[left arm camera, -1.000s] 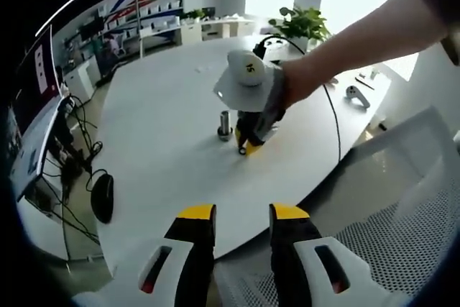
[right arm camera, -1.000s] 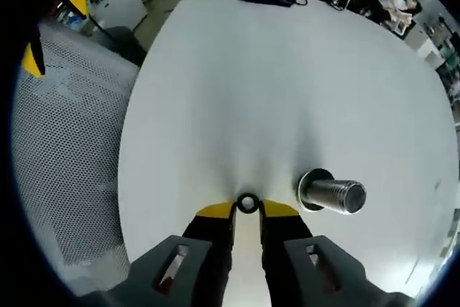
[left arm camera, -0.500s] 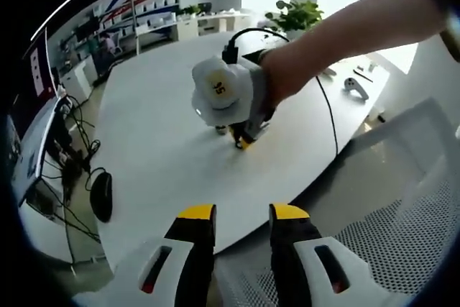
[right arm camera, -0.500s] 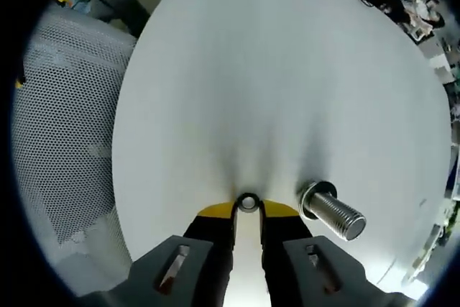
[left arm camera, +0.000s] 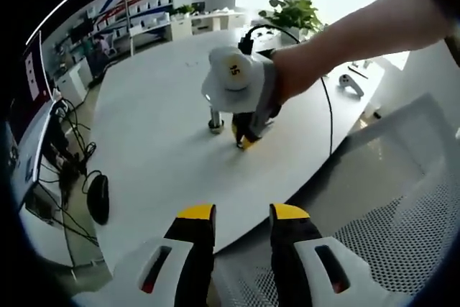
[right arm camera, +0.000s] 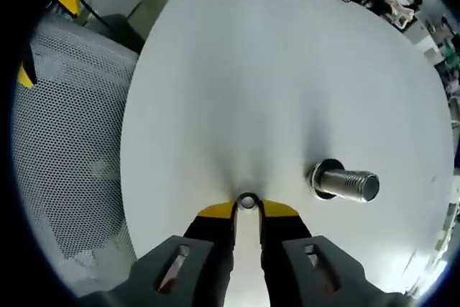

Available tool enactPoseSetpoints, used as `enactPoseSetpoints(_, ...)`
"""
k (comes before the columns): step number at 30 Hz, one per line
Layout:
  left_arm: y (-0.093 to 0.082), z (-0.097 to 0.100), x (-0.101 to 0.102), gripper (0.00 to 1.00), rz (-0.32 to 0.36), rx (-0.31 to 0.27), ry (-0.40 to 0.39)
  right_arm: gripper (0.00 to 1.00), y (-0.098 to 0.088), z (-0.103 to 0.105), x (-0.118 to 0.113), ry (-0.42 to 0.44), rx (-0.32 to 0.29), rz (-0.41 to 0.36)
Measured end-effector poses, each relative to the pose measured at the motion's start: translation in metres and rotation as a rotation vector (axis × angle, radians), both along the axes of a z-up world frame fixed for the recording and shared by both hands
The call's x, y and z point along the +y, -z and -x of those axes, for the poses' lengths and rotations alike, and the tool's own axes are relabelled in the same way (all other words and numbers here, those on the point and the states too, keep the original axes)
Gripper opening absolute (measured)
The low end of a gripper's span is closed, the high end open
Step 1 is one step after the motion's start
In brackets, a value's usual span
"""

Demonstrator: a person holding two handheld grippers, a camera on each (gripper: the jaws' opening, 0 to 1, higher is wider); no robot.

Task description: Place the washer onto the threaded stud by aligning its center hole with the stud, sliding it down to the base, and recovering from edge contact or off-axis alignment until the washer reaches the visible bottom stop.

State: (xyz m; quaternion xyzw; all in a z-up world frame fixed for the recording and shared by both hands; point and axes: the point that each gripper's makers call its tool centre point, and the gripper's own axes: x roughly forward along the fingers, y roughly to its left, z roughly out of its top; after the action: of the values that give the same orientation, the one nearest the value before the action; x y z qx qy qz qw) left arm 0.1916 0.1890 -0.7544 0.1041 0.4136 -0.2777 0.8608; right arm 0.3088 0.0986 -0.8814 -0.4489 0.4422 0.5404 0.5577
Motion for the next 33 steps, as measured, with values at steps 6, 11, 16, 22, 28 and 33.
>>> enactPoseSetpoints(6, 0.000, 0.000, 0.000, 0.28, -0.006, 0.000, 0.006, 0.14, -0.001, 0.010, -0.018, 0.082, 0.046, -0.048)
enactPoseSetpoints(11, 0.000, 0.000, 0.000, 0.28, -0.005, 0.001, 0.000, 0.14, -0.001, 0.015, -0.032, 0.146, 0.064, -0.068)
enactPoseSetpoints(16, 0.001, 0.000, 0.000, 0.28, -0.005, 0.008, 0.005, 0.14, -0.003, 0.026, -0.054, 0.200, 0.073, -0.096)
enactPoseSetpoints(22, -0.001, 0.000, 0.000, 0.28, -0.001, -0.002, 0.000, 0.14, -0.011, 0.030, -0.075, 0.290, 0.088, -0.148)
enactPoseSetpoints(28, 0.000, 0.000, -0.002, 0.27, -0.006, 0.001, 0.019, 0.14, -0.018, 0.027, -0.094, 0.356, 0.096, -0.181)
enactPoseSetpoints(33, -0.002, -0.001, 0.001, 0.28, -0.002, 0.001, -0.005, 0.14, -0.029, 0.018, -0.110, 0.413, 0.088, -0.214)
